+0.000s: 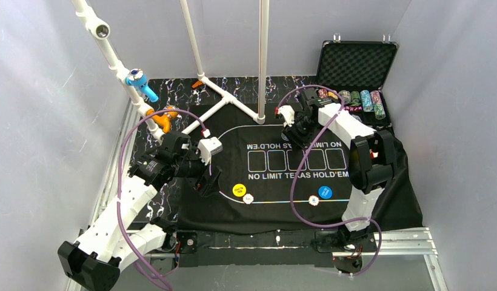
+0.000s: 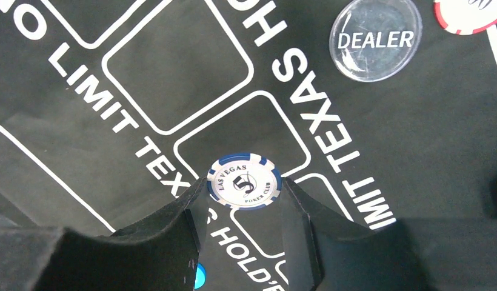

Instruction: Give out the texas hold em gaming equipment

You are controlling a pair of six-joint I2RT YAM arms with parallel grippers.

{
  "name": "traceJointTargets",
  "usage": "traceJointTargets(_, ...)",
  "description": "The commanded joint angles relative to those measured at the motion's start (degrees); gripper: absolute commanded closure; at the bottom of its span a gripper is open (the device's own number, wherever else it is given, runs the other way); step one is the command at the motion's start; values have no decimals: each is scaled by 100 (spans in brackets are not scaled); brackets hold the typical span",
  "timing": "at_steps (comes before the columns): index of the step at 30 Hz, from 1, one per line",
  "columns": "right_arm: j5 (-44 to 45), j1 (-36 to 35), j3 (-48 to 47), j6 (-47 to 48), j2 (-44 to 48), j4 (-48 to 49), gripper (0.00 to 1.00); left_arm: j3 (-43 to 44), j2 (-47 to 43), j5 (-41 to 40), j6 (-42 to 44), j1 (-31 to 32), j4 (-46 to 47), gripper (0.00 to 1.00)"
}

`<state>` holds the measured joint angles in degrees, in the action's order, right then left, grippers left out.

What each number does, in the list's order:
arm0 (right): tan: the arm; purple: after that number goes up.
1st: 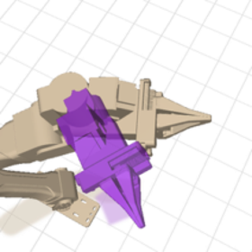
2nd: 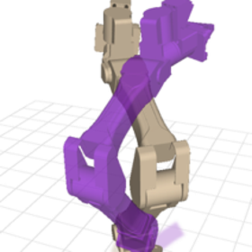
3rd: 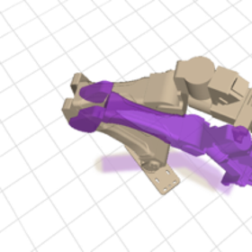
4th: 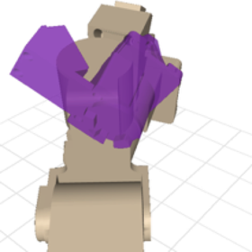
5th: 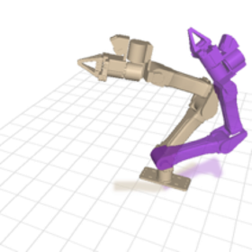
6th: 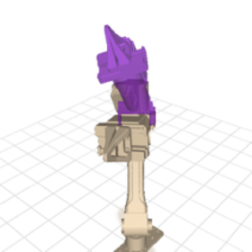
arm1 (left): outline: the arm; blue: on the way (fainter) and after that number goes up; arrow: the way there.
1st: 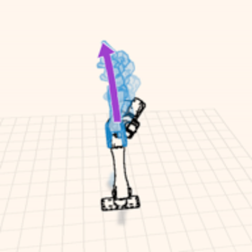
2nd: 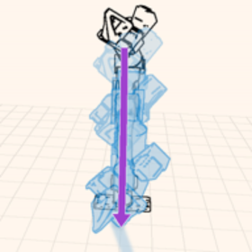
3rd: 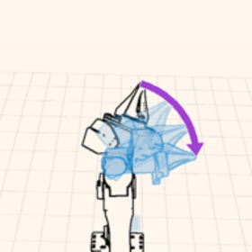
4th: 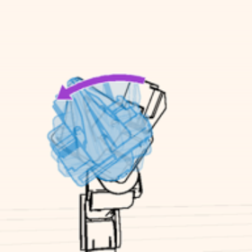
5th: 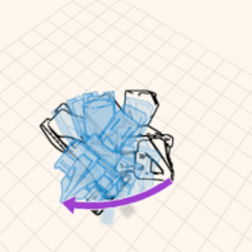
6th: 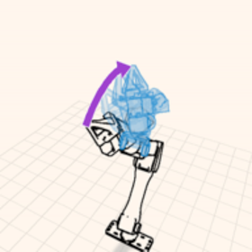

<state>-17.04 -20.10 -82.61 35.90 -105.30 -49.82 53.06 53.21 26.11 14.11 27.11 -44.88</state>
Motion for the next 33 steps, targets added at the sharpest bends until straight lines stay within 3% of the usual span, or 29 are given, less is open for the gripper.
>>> traceJointTargets(1,592,-342,-55,-355,46,361,99,39,-96,34,43,-37,39,1)
traceJointTargets(11,1172,-863,-45,-968,-250,658,97,48,-92,51,35,-35,50,1)
traceJointTargets(18,835,-835,-607,-1057,-500,205,95,69,-63,79,30,-39,50,1)
traceJointTargets(33,-544,-106,-1802,-927,-1192,-1086,94,56,-109,122,36,-38,23,1)
